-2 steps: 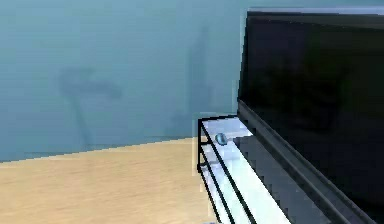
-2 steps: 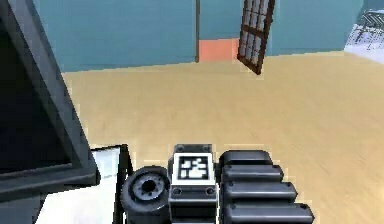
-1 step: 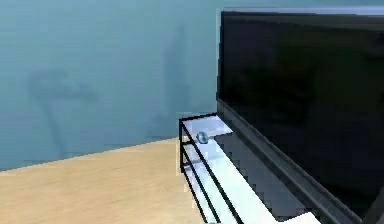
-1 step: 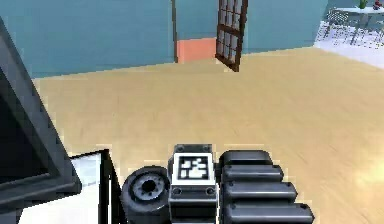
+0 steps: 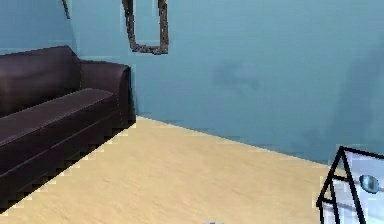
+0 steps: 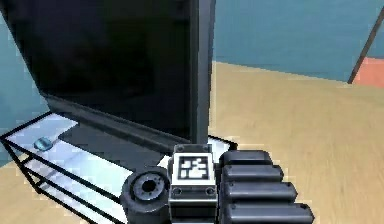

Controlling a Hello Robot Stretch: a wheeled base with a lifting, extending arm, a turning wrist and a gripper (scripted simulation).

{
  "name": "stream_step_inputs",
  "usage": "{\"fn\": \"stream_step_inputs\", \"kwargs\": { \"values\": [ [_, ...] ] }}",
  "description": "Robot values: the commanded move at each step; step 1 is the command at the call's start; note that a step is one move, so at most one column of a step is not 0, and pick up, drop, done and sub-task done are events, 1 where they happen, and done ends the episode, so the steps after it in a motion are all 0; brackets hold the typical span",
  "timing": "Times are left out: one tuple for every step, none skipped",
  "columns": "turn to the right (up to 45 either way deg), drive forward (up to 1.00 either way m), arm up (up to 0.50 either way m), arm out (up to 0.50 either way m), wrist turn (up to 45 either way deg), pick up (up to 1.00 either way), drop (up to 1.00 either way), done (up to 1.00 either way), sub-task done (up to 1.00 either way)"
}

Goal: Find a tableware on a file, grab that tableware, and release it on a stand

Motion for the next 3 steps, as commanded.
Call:
{"fn": "stream_step_inputs", "kwargs": {
  "values": [
    [-36.0,0.00,0.00,0.00,0.0,0.00,0.00,0.00,0.00],
    [45.0,0.00,0.00,0.00,0.0,0.00,0.00,0.00,0.00],
    [24.0,0.00,0.00,0.00,0.0,0.00,0.00,0.00,0.00]
  ]
}}
